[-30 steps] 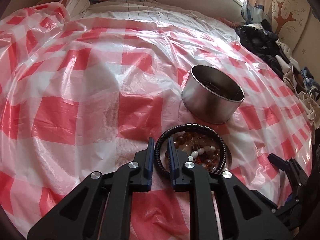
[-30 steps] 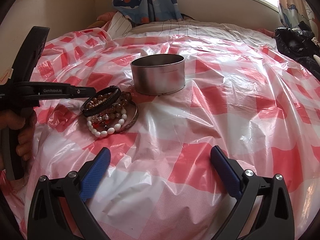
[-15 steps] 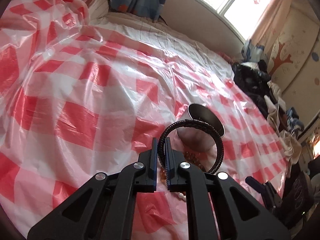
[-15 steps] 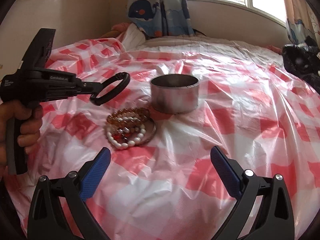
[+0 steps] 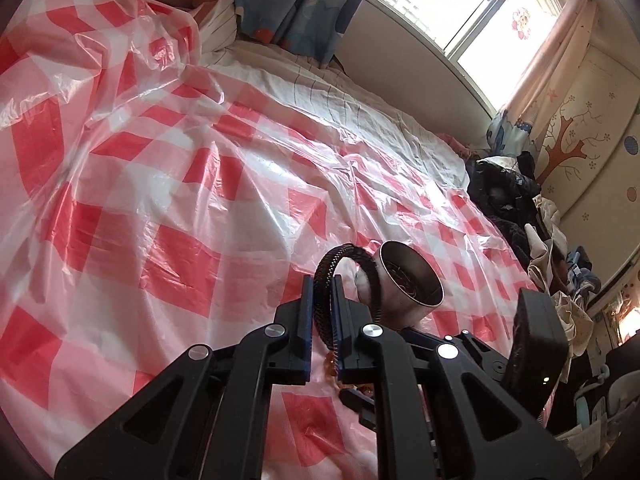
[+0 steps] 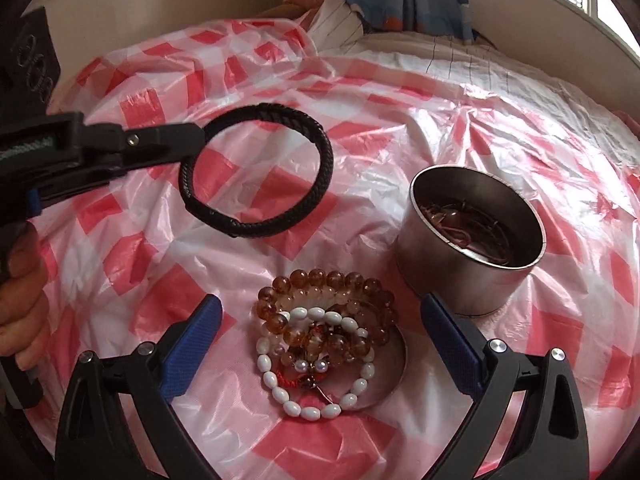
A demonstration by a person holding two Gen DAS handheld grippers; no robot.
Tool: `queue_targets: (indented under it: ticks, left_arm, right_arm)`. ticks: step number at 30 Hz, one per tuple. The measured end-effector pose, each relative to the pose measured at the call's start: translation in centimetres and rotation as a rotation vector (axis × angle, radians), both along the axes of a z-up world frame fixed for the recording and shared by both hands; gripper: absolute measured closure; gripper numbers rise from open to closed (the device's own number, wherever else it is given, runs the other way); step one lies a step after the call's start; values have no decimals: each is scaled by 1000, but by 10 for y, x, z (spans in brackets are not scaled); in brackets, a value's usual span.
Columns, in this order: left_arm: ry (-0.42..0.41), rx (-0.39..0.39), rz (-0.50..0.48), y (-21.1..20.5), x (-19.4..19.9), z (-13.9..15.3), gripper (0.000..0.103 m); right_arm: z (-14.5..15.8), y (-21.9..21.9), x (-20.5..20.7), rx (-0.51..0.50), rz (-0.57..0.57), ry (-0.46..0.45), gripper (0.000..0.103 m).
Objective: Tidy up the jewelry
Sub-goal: 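Lift the black braided bracelet with the left tool toward the tin, then grasp the amber bead bracelet with the right tool while the left tool holds the black bracelet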
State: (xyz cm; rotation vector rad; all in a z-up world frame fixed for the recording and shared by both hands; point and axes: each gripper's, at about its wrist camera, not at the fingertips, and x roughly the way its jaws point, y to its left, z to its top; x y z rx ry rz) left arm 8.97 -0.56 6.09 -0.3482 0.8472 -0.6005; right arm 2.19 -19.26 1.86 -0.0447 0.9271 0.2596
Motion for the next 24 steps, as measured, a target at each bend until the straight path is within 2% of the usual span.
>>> queue_targets:
  ticks: [1, 2, 3, 4, 6, 10, 12, 15, 17, 20, 21, 22, 24]
  left_arm:
    - [-1, -4, -2, 0, 0, 1, 97]
    - [-3, -3, -3, 0, 0, 1, 97]
    - [-5, 1, -4, -1, 0, 1, 97]
    - [-5, 7, -3, -1, 0, 1, 97]
    - [5, 27, 0, -2, 1, -3, 97]
    - [17, 72, 10, -4, 4, -9, 97]
    - [0, 143, 31, -8, 5, -11, 97]
    - [-7, 216, 47, -14, 10, -19, 97]
    - [-4, 265, 58, -17, 13, -25, 95]
    - [15, 293, 67, -19, 16, -34, 84]
    - [26, 301, 66, -19, 18, -38, 80]
    - [34, 307, 63, -20, 18, -42, 80]
    - [57, 314, 46, -24, 20, -49, 80]
  right_arm:
    - [-2, 1, 1, 4, 9, 1, 25]
    - [-1, 0, 0, 0, 2, -9, 35]
    - [1, -3, -1, 24, 2, -21, 51]
    - [4, -8, -4, 50, -16, -38, 71]
    - [6, -17, -10, 112, -35, -44, 99]
    - [9, -28, -23, 170, -65, -56, 98]
    - [9, -35, -23, 189, -86, -50, 97]
    - [12, -42, -21, 192, -135, -77, 42]
    - [15, -42, -17, 184, -128, -88, 42]
    - [11, -34, -2, 126, -106, -59, 43]
    - [7, -30, 3, 102, -96, -30, 50]
    - [0, -27, 8, 88, -83, 7, 72]
    - [-5, -27, 8, 94, -76, 24, 91]
